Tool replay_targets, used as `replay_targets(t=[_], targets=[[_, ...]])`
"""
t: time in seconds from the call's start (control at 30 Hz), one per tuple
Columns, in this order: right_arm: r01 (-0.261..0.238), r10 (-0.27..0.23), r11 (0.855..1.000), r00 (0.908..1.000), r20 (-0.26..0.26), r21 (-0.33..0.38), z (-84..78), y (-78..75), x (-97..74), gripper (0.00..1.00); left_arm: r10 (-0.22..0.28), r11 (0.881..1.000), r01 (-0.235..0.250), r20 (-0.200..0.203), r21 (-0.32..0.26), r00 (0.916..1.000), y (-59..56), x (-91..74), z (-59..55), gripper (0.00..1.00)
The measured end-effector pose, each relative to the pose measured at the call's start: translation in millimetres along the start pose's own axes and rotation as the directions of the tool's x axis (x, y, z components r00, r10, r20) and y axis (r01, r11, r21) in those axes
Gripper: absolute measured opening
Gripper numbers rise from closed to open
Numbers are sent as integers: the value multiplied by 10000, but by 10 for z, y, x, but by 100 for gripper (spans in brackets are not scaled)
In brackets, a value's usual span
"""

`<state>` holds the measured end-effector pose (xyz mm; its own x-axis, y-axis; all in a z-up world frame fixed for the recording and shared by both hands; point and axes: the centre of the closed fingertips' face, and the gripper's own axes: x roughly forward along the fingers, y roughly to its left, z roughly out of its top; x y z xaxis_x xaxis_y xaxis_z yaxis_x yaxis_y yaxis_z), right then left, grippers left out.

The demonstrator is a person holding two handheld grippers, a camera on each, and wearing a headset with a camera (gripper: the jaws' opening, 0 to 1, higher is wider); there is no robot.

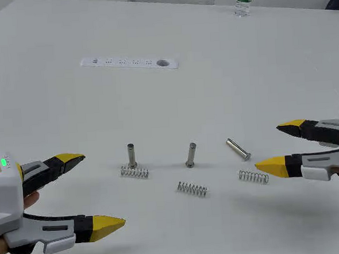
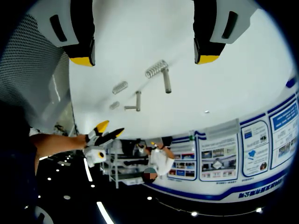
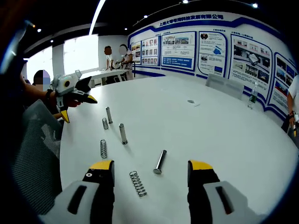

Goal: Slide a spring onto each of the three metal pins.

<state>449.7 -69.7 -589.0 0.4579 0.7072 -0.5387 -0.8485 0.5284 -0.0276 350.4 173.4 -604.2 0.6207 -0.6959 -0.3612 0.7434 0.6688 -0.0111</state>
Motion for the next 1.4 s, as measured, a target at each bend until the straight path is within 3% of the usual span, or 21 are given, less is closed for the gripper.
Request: replay_targets(t=[0.4, 0.53, 0.73, 0.9, 1.0, 1.2, 1.4], targets=[[539, -515, 9984, 9929, -1070, 198, 40, -209, 378, 42, -6, 10000, 6, -11, 15, 10000, -2, 7, 6, 88], [833, -779, 9962, 9814, -1754, 239, -26, -257, 481, 34, -28, 10000, 28, -27, -3, 10000, -6, 6, -1, 87], [869, -737, 9947, 9758, -2059, 558, -57, -256, 619, 30, -45, 10000, 45, -33, -6, 10000, -8, 4, -6, 87], [1001, -830, 9935, 9624, -2588, 538, -101, -273, 726, 25, -67, 10000, 67, -56, -19, 10000, -13, 14, -11, 86], [1145, -948, 9923, 9482, -3031, 478, -162, -301, 787, 22, -85, 10000, 85, -43, -27, 10000, -24, 20, -7, 86], [1203, -907, 9907, 9331, -3481, 643, -228, -278, 865, 18, -85, 9999, 85, -51, -53, 10000, -35, 25, -20, 86], [1230, -869, 9894, 9266, -3658, 766, -253, -279, 883, 14, -91, 9999, 91, -58, -63, 9999, -37, 26, -29, 85]])
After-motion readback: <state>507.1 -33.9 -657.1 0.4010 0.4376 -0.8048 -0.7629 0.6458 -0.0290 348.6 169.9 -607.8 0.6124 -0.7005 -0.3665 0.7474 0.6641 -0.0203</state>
